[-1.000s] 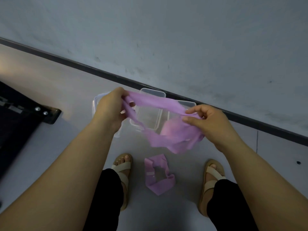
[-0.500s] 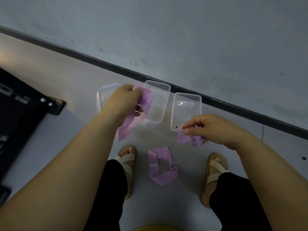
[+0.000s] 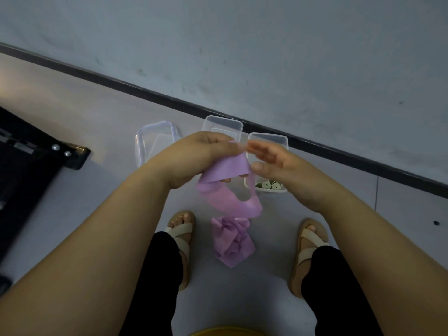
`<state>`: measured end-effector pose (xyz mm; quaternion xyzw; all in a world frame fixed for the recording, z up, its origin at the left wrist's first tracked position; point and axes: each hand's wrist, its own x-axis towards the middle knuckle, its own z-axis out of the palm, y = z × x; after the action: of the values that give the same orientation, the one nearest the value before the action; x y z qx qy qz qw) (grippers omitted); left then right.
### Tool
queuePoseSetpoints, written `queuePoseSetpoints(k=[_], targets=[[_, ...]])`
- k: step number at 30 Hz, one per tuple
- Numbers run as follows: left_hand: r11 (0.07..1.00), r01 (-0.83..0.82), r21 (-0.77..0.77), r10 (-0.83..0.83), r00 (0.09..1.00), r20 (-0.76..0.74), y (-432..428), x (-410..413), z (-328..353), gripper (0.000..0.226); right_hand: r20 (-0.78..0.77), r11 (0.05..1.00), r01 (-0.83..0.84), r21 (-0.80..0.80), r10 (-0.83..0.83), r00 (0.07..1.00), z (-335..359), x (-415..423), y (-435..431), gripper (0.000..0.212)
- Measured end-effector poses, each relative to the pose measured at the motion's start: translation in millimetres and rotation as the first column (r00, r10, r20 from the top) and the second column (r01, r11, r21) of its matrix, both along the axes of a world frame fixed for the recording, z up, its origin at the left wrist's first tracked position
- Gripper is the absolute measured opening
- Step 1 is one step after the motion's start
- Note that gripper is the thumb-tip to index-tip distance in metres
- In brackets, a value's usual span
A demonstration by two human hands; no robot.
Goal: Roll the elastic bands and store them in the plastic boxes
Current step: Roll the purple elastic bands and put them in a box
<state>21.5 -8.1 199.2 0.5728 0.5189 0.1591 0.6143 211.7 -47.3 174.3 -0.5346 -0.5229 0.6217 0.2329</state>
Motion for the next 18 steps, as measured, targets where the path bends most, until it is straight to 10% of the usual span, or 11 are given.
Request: queuePoseSetpoints(k=[3,11,18], targets=[[1.000,-0.001,-0.011,0.002,0.993,0.115,2,0,4,0.022,-0.061,1.000,-0.021,-0.011,0.021,0.998,3,9,2,0.037],[0.994,0.077,0.083,-0.066,0.989,-0.130,7,-5,2,0.026,-0.257,0.931,0.363,-0.022,-0.356,0.898,19,41,12,0.010],[0.989,-0.143,0.018,0.137,0.971,0.198,14,-12,2,0.017,-0.120,0.806,0.592,0.000,-0.588,0.800,13,54,17,0.013]])
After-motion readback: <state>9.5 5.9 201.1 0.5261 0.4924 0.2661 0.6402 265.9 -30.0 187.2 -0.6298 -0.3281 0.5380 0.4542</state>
